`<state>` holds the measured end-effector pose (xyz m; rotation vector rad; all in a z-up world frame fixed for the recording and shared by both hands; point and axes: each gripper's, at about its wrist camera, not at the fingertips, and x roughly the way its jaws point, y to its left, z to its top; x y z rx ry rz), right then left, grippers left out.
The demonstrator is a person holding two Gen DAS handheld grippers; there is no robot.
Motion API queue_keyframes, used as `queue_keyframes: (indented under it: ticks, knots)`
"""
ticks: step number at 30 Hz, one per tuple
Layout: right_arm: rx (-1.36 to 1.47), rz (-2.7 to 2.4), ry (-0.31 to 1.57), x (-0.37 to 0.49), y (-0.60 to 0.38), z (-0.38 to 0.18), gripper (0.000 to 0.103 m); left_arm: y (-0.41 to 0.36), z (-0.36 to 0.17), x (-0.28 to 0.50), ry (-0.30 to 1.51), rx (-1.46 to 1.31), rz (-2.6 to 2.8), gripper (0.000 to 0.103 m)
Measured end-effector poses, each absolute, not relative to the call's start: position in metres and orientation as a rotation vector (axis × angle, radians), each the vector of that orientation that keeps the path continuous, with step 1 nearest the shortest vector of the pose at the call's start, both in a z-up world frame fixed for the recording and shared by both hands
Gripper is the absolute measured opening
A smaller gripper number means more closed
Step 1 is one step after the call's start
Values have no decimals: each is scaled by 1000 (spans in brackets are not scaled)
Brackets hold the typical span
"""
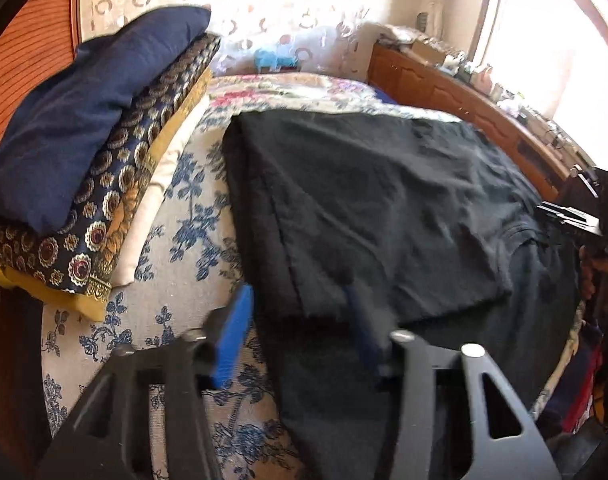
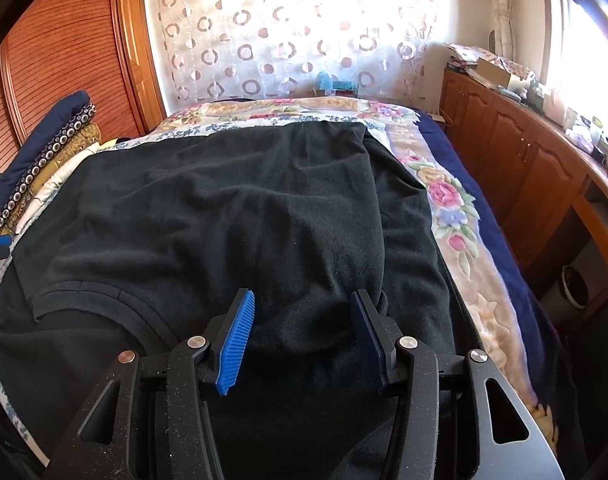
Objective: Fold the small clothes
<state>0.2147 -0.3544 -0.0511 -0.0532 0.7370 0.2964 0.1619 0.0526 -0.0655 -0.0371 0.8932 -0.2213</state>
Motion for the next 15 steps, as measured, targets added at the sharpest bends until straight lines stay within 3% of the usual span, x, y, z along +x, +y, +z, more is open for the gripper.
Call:
queue_keyframes:
  ticks: [5,15]
  knots:
    - [-41,308,736,213,-355,-51,52,50,-74,163,905,-25,-214,27]
    - [-53,297,739,214,-354,-52,52,43,-74,166,899,-2,-222,25]
